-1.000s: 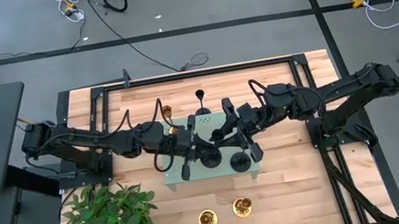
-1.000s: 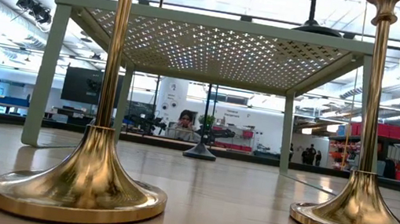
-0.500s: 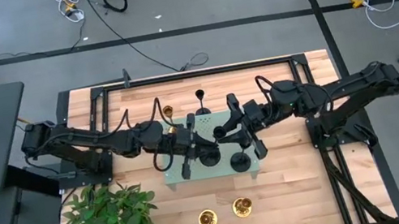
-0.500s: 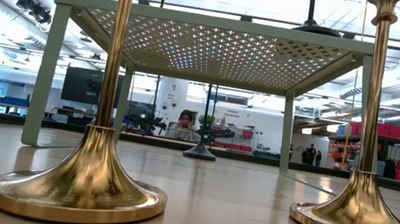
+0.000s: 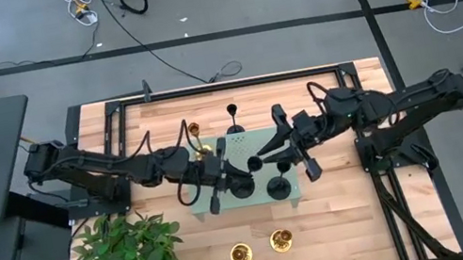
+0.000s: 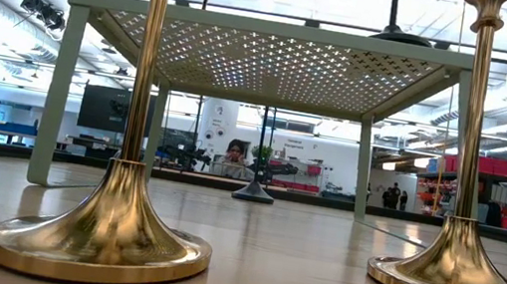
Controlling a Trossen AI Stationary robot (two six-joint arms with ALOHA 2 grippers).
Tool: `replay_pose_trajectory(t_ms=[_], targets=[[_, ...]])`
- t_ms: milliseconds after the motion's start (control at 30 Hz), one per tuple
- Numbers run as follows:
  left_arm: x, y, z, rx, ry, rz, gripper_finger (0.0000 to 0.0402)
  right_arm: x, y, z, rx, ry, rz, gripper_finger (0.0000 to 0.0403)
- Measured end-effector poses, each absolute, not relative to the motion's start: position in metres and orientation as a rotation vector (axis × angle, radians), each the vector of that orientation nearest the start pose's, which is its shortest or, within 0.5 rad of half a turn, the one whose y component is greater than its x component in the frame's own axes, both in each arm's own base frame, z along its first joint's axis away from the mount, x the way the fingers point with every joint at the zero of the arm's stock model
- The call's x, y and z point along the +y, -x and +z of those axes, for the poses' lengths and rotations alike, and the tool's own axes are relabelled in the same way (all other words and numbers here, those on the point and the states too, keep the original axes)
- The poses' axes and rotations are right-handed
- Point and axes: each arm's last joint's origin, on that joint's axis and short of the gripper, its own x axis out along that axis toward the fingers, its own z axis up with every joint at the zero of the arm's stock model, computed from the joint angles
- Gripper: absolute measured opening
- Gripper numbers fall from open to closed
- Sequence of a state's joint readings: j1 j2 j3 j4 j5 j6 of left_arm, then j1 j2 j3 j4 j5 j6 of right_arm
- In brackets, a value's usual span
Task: Pick & Place candle stick holders
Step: Put the top right black candle holder on the shelf
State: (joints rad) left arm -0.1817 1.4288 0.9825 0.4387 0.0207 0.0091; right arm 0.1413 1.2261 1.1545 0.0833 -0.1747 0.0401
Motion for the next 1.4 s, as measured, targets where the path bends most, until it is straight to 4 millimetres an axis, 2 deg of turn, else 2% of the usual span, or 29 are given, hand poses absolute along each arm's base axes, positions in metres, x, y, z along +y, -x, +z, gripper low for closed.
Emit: replay_pose_trajectory(t_ms=[267,467,733,900,1033,1133,1233,1400], targets=[[-0.071,-0.318,0.313,0.008,-0.014,-0.213,0.0013,0.04,-0.246,0.404,0.036,-0.037,0.313,0.0079],[-0.083,-0.315,0.312,0.012,-0.024,-0.211,0.0013,0.035,-0.227,0.409,0.071,-0.024,0.243,0.0079],[-0.098,-0.314,0.307,0.027,-0.042,-0.171,0.0013,0.031,-0.211,0.411,0.099,-0.013,0.168,0.0079],[-0.107,-0.317,0.298,0.056,-0.035,-0.135,0.0013,0.03,-0.206,0.411,0.113,-0.015,0.17,0.0079],[-0.109,-0.316,0.302,0.016,-0.037,-0.102,0.0013,0.03,-0.206,0.411,0.119,-0.025,0.173,0.0079],[-0.109,-0.315,0.297,0.03,-0.017,-0.095,0.0013,0.03,-0.206,0.411,0.121,-0.028,0.173,0.0079],[-0.107,-0.312,0.288,0.038,-0.013,-0.014,0.0013,0.03,-0.206,0.41,0.127,-0.027,0.172,0.0079],[-0.101,-0.309,0.282,-0.039,0.007,0.021,0.0013,0.03,-0.206,0.409,0.137,-0.027,0.172,0.0079]])
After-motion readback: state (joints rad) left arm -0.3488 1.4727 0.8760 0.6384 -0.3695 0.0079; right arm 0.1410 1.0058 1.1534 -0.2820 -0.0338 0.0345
